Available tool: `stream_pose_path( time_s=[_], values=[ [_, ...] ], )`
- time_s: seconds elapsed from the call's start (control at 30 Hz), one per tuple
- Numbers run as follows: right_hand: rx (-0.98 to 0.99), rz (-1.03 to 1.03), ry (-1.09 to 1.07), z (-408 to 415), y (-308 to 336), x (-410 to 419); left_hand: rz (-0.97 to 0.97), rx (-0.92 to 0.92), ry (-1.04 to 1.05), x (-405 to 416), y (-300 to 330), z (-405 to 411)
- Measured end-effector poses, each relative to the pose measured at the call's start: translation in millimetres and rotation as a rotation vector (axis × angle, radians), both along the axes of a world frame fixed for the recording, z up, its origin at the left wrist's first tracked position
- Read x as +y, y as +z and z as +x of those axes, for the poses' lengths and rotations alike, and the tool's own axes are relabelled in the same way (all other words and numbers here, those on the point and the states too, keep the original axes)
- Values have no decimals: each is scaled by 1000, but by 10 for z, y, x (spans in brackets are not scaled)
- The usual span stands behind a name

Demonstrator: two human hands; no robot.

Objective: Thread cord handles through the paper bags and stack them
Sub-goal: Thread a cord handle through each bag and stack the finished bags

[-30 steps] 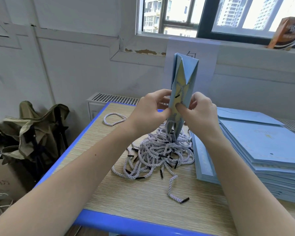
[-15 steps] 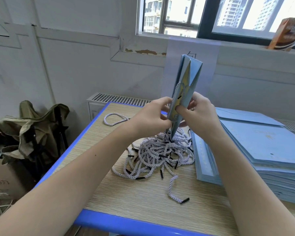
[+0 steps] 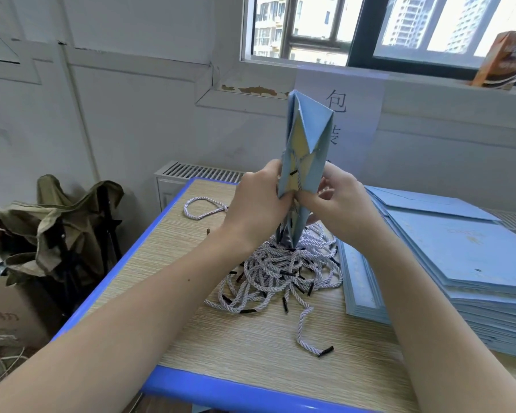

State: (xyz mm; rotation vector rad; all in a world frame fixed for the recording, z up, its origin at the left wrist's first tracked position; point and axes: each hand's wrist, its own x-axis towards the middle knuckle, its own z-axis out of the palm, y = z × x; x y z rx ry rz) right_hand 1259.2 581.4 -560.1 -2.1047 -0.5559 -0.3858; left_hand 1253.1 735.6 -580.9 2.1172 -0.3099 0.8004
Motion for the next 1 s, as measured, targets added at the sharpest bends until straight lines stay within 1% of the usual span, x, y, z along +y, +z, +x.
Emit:
stream_pose_path(
  time_s=[0.17, 0.27, 0.33, 0.53, 0.63, 0.73, 0.87, 1.0],
  values=[
    [4, -23, 3, -2, -15, 11, 16, 42, 136, -19, 8, 9],
    [6, -62, -44, 15, -37, 22, 33, 94, 222, -49, 33, 7],
    [-14, -98, -97, 39, -82, 50, 43, 104, 227, -72, 41, 16],
    [-52, -155, -296, 115, -228, 129, 35, 88, 35, -76, 17, 66],
    [-46, -176, -347, 141, -226, 123, 74, 130, -87, -70, 33, 49],
    [-47, -121, -356, 106, -200, 117, 124, 133, -178, -58, 46, 37],
    [-45, -79, -324, 65, -181, 132, 164, 149, -209, -59, 38, 36],
    [15, -9, -275, 86, -164, 111, 138, 138, -149, -65, -15, 68]
  ],
)
